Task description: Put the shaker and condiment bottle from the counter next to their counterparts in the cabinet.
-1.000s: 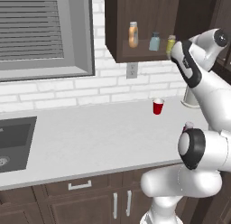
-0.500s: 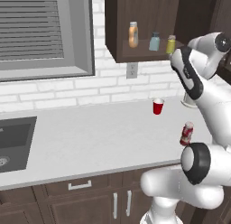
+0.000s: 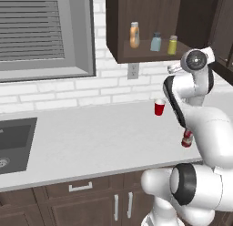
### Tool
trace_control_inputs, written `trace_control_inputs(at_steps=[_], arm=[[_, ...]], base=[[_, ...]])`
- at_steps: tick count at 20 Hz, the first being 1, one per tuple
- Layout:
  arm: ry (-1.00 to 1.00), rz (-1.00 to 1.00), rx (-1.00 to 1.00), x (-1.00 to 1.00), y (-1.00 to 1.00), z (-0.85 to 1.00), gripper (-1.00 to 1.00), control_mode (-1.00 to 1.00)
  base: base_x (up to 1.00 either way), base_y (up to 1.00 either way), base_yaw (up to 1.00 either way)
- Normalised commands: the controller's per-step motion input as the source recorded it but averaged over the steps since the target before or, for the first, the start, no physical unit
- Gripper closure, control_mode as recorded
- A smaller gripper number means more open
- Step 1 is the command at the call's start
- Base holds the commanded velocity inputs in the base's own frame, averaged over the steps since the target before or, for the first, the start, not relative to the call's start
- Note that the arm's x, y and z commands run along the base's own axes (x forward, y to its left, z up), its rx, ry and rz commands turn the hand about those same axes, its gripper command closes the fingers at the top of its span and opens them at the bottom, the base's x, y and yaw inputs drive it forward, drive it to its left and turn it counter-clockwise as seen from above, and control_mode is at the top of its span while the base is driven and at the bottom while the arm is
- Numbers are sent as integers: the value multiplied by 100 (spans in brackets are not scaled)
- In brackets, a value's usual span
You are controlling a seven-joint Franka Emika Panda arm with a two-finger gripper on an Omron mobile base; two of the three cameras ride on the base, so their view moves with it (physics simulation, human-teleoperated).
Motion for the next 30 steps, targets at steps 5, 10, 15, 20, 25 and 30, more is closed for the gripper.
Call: trace_control_inputs(at_steps=[5, 10, 15, 20, 25, 30], arm=[[-3, -47, -3, -18, 31, -50, -100, -100], [-3, -13, -1, 0, 9, -4, -100, -100], [-21, -8, 2, -31, -15, -38, -100, -100], [-45, -27, 0, -52, -10, -79, -100, -100], [-15, -11, 0, -13, -1, -21, -100, -100], [-9, -14, 0, -19, -20, -33, -100, -100]], base=[[0, 0, 0], [0, 0, 0], [0, 0, 0], [0, 0, 0], [0, 0, 0], [0, 0, 0]])
